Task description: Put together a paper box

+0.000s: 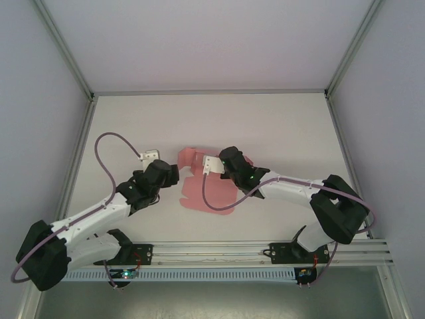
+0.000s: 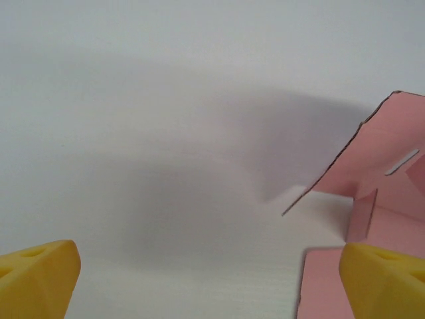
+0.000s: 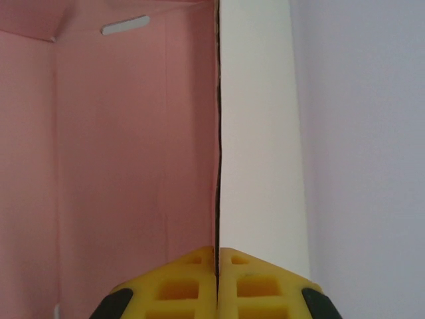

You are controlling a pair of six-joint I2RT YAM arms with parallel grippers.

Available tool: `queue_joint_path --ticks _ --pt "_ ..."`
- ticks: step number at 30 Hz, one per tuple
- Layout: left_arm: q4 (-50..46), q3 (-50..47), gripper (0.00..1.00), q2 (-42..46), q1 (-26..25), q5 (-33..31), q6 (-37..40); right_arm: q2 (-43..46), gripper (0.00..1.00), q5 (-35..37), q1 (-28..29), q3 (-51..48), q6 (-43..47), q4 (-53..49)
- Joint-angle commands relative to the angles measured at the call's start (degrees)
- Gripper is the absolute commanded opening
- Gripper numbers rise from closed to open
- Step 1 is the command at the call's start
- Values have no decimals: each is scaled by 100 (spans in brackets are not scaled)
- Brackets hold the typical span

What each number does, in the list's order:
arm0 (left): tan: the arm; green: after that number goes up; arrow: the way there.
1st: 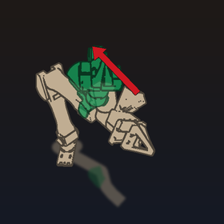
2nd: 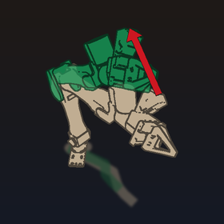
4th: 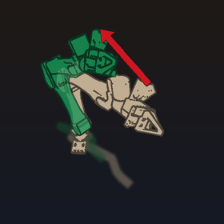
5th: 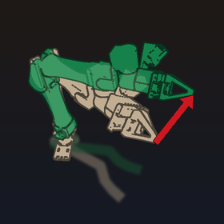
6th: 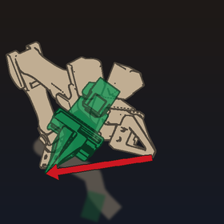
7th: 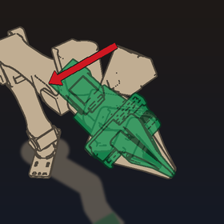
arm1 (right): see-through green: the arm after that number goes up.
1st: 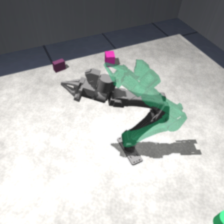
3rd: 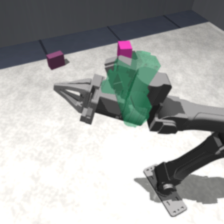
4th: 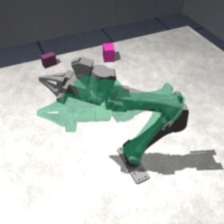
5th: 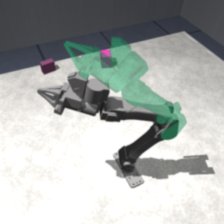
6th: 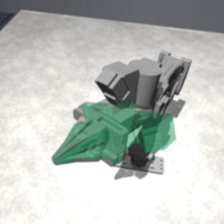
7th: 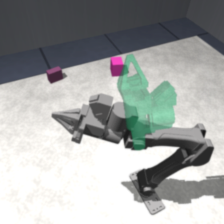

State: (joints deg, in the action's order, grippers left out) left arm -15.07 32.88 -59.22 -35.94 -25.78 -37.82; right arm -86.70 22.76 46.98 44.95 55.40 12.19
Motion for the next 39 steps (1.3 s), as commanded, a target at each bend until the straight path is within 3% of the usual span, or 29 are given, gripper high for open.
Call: queue_joint_path --ticks 1,10,15,18,26,30,39 --pt "-521 -57 100 293 171 -243 -221 21 0 371 141 -67 793 829" --pt "-500 -14 100 312 443 -262 -11 -313 0 733 312 -791 1548 2638" --pt "-418 41 100 166 532 -211 31 -734 0 1023 335 -914 1731 2945" --pt "-283 62 100 65 638 -141 32 -963 0 1093 366 -1174 2028 3783" --pt "245 351 100 -358 1611 939 69 -1137 0 916 356 -1243 1921 3752" --pt "682 672 100 -896 1962 1163 262 -1265 0 906 269 -1208 1958 3834" --pt "1088 1640 100 -2478 2230 1523 681 -1482 0 882 151 -1124 2015 3994"
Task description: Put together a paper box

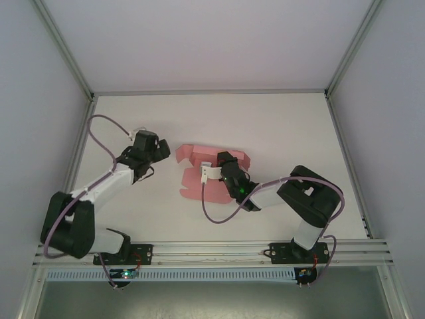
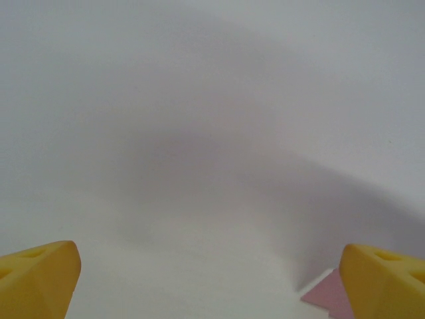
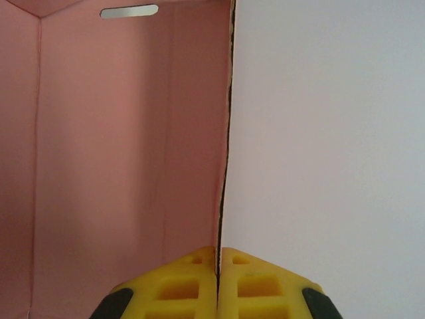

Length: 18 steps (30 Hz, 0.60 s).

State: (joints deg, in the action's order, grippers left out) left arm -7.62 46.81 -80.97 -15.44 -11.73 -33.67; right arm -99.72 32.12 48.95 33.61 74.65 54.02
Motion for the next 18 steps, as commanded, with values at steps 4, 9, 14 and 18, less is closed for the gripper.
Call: queue_joint_path --ticks 4,9,14,18 --pt "447 669 100 -1012 414 468 452 -128 0 -183 -55 75 -77 -239" --pt "903 918 100 -1720 446 1858 1019 -166 0 -188 -61 118 -165 -313" --pt "1171 725 100 -1746 351 2163 1063 -324 0 -141 -56 240 -227 -307" --pt "1330 408 100 -1522 272 2385 1181 -350 0 -119 -58 293 -267 -311"
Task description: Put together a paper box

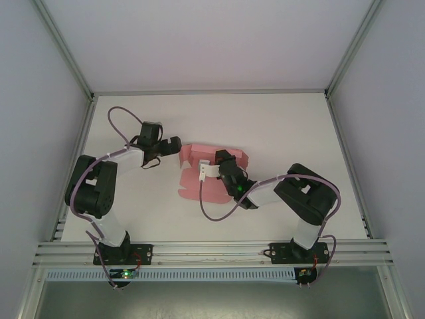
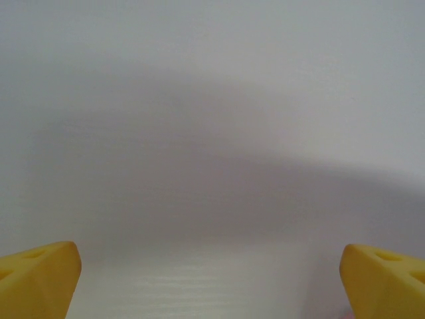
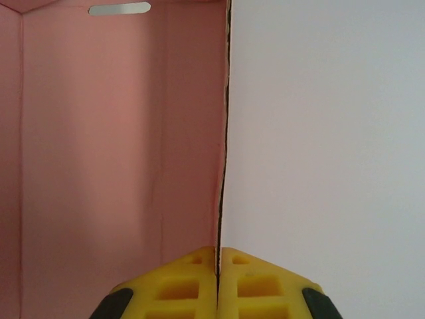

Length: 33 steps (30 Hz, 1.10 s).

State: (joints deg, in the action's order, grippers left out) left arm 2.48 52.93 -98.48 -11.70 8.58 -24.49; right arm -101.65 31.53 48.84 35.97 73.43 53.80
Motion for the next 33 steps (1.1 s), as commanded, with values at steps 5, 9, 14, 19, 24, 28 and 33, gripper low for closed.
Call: queue_joint_path --ticks 5,9,14,19,24,28,33 --pt "544 -517 100 443 -240 614 371 -162 0 23 -20 79 -197 -291" --pt "472 -562 100 470 -402 659 507 -182 0 133 3 84 -189 -291" --pt "589 -747 100 559 -607 660 672 -119 0 156 41 42 -200 -348" --pt "834 -1153 100 885 -641 699 830 -75 0 179 45 12 -211 -458" --pt "1369 -1457 95 1064 -649 796 962 -44 0 178 67 23 -250 -538" --pt "1532 -1292 85 839 -683 984 1112 -57 0 202 100 49 -259 -625" --pt "1940 -1207 80 615 -737 1345 1376 -31 0 178 132 38 -320 -741"
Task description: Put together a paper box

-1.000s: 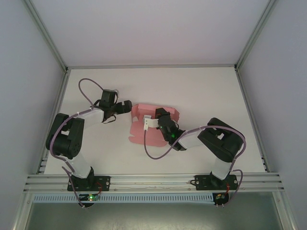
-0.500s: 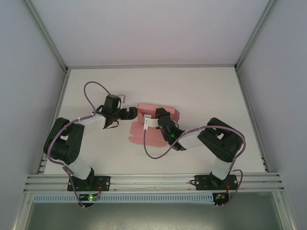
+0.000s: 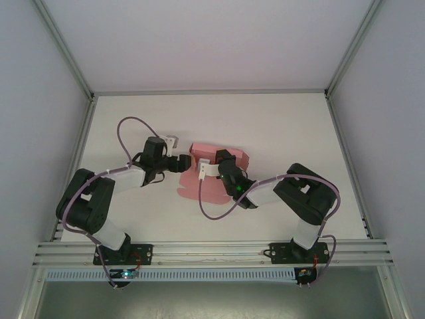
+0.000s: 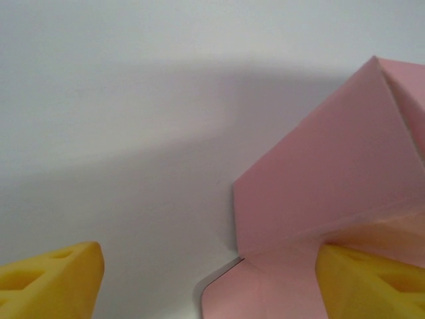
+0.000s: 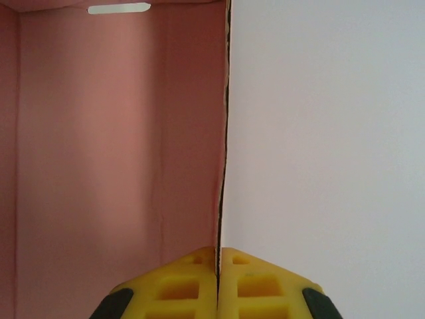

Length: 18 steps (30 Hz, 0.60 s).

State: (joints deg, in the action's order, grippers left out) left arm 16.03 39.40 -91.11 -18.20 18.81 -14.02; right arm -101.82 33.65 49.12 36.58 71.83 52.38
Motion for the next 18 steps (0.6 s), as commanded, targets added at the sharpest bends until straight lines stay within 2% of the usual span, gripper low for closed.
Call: queue_joint_path --ticks 1,6,9,13,16,18 --pt "650 157 79 -156 -105 387 373 -5 0 -32 97 -31 -180 -611" --pt "976 166 73 -300 -205 356 439 70 0 -159 98 -50 -258 -832" --pt "1359 60 73 -327 -343 243 515 112 0 -231 99 -48 -353 -987" --pt "1728 -20 72 -423 -600 -314 659 148 0 -279 101 -50 -430 -1120" --pt "1728 57 69 -545 -662 -491 641 174 0 -297 99 -30 -484 -1251" --pt "1719 76 63 -606 -660 -518 629 184 0 -297 97 -28 -504 -1297"
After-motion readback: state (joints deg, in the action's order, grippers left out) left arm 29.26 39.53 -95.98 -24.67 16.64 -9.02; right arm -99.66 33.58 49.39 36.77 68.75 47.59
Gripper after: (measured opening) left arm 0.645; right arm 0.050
